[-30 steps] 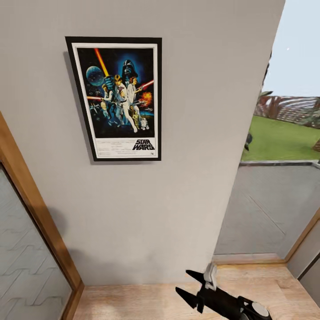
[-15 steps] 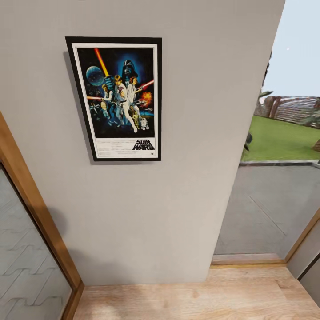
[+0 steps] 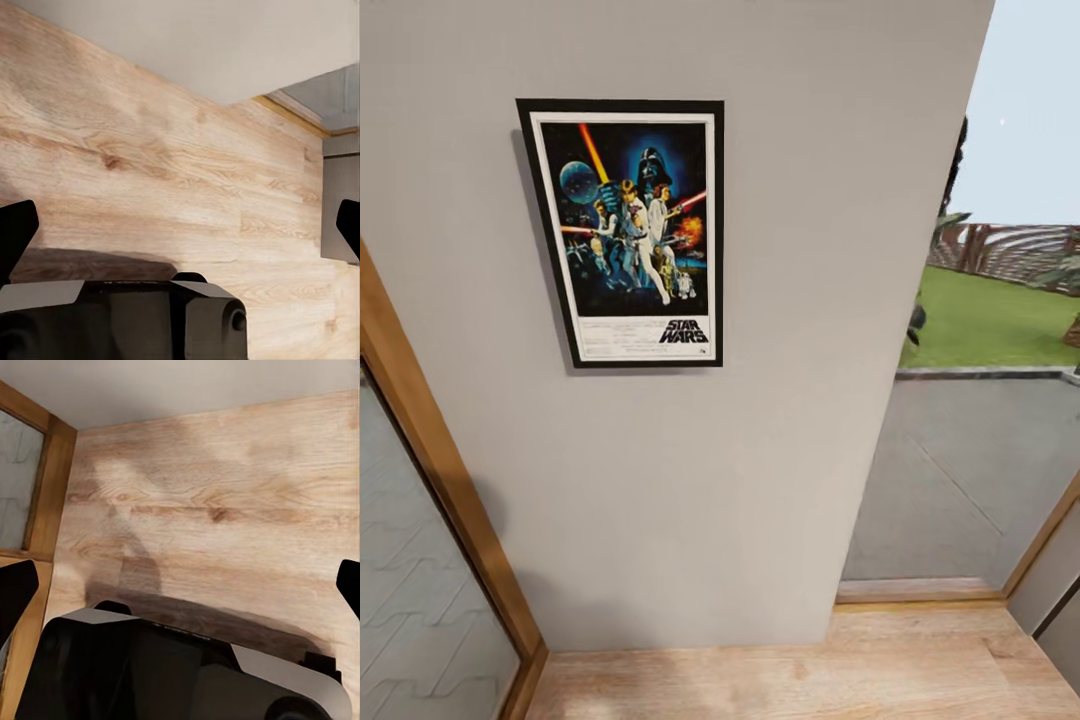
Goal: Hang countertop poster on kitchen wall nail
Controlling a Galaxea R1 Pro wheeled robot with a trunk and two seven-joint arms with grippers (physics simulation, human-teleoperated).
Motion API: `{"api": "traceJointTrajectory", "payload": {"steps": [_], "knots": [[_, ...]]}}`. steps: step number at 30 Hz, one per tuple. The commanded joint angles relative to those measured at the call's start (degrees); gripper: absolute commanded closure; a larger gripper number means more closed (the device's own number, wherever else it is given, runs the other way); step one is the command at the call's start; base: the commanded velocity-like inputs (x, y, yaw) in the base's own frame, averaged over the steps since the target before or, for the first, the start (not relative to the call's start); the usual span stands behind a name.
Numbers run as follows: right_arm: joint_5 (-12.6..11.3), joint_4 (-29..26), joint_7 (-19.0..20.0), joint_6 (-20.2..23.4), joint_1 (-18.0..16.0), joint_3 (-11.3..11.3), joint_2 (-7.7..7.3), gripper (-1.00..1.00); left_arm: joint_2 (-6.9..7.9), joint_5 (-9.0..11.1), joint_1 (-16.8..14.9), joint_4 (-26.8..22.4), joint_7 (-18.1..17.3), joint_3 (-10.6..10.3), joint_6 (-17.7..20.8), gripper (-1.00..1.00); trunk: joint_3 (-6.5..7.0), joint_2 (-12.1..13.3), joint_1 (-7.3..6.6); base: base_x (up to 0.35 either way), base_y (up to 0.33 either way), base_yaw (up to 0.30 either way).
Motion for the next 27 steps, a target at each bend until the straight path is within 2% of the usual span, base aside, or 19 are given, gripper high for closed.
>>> {"api": "traceJointTrajectory", "payload": {"steps": [1,2,6,7,9,14,15,18,19,22,27], "knots": [[-0.40,0.07,0.04,-0.31,-0.06,0.44,-0.05,-1.00,-0.03,0.29,-0.05,0.04,-0.24,0.13,0.60,-1.00,-0.04,-0.13,0.04,0.000,0.000,0.000],[-0.40,0.08,0.02,-0.31,-0.06,0.44,-0.05,-1.00,-0.06,0.29,-0.05,0.06,-0.23,0.13,0.60,-1.00,0.06,-0.13,0.04,0.000,0.000,0.000],[-0.43,0.10,-5.64,-0.38,-0.06,0.47,0.14,-1.00,-0.61,0.27,-0.05,0.15,2.62,-0.18,0.55,-1.00,0.44,-0.13,0.04,0.000,0.000,0.000],[-0.49,0.05,-10.83,-0.39,-0.06,0.57,0.47,-1.00,-1.48,0.20,-0.05,0.09,6.17,-0.43,0.52,-1.00,0.53,-0.13,0.04,0.000,0.000,0.000],[-0.48,0.03,-11.96,-0.39,-0.06,0.59,0.60,-1.00,-1.63,0.18,-0.05,0.08,7.01,-0.48,0.52,-1.00,0.72,-0.13,0.04,0.000,0.000,0.000],[-0.44,0.07,-13.04,-0.39,-0.05,0.62,0.73,-1.00,-1.83,0.17,-0.05,0.10,7.81,-0.42,-0.10,-1.00,1.15,-0.13,0.04,0.000,0.000,0.000],[-0.44,0.07,-13.12,-0.34,-0.06,0.59,0.74,-1.00,-1.85,0.17,-0.05,0.13,7.89,-0.33,-1.67,-1.00,1.19,-0.13,0.04,0.000,0.000,0.000],[-0.37,0.20,-13.19,-0.27,-0.05,0.63,0.74,-1.00,-1.83,0.17,-0.05,0.15,7.94,-0.22,-3.29,-1.00,1.25,-0.13,0.04,0.000,0.000,0.000],[-0.32,5.58,-13.23,-0.28,-0.06,0.74,0.76,-1.00,-1.80,0.17,-0.05,0.15,7.95,-0.12,-4.12,-1.00,1.26,-0.13,0.04,0.000,0.000,0.000],[-0.25,13.17,-13.25,-0.23,-0.06,0.79,0.76,-1.00,-1.78,0.17,-0.05,0.16,7.90,-0.09,-4.38,-1.00,1.26,-0.13,0.04,0.000,0.000,0.000],[-0.30,14.44,-13.24,-0.23,-0.06,0.79,0.81,-1.00,-1.81,0.17,-0.05,0.16,7.89,-0.09,-4.40,-1.00,1.26,-0.13,0.04,0.000,0.000,0.000]]}}
